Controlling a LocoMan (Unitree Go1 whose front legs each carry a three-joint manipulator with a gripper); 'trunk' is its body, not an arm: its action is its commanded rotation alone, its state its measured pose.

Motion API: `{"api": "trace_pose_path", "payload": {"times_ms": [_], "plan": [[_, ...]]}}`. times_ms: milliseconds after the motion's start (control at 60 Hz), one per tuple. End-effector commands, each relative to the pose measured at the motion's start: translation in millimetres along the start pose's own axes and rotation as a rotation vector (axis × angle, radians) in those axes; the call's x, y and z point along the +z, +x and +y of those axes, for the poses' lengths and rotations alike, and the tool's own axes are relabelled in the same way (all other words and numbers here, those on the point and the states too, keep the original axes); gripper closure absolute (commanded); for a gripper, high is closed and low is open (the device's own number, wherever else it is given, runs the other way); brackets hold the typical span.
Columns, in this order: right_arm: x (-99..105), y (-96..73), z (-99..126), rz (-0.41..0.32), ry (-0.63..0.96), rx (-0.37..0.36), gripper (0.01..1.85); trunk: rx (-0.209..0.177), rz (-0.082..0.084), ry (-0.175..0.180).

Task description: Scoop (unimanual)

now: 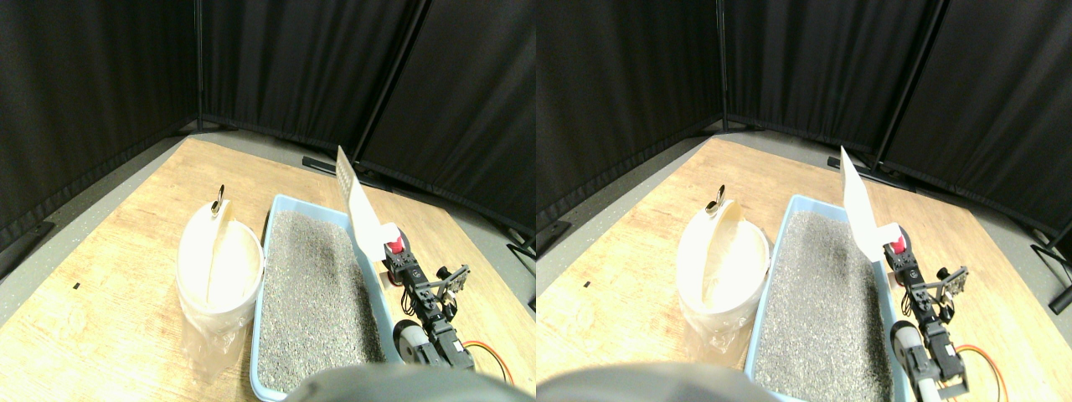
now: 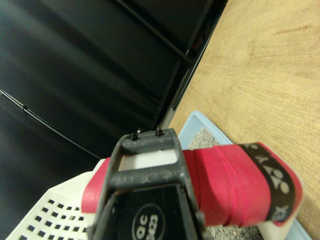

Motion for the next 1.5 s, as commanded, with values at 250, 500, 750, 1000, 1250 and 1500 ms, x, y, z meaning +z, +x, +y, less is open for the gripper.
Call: {"api": "trace_pose_path", "payload": {"times_ms": [250,500,750,1000,1250,1500], "plan": [[-0.1,3.3,9.6,-0.031,-0.036,0.04,1.81,0.008,0.004,-0.018],[0.9,0.9,13.6,-0.048,-0.147,0.07,1.81,0.012,0.005,-0.025],[11.3,-4.5,30.4,-0.089,-0.53,0.148,1.81,0.019,0.004,-0.032],[17.1,-4.0,39.0,-0.06,-0.784,0.204,1.81,0.025,0.002,-0.038],[16.1,-4.4,44.2,0.002,-0.871,0.262,1.81,0.042,-0.001,-0.047],[10.0,-4.4,49.9,0.074,-0.954,0.333,1.81,0.074,-0.002,-0.066]]}}
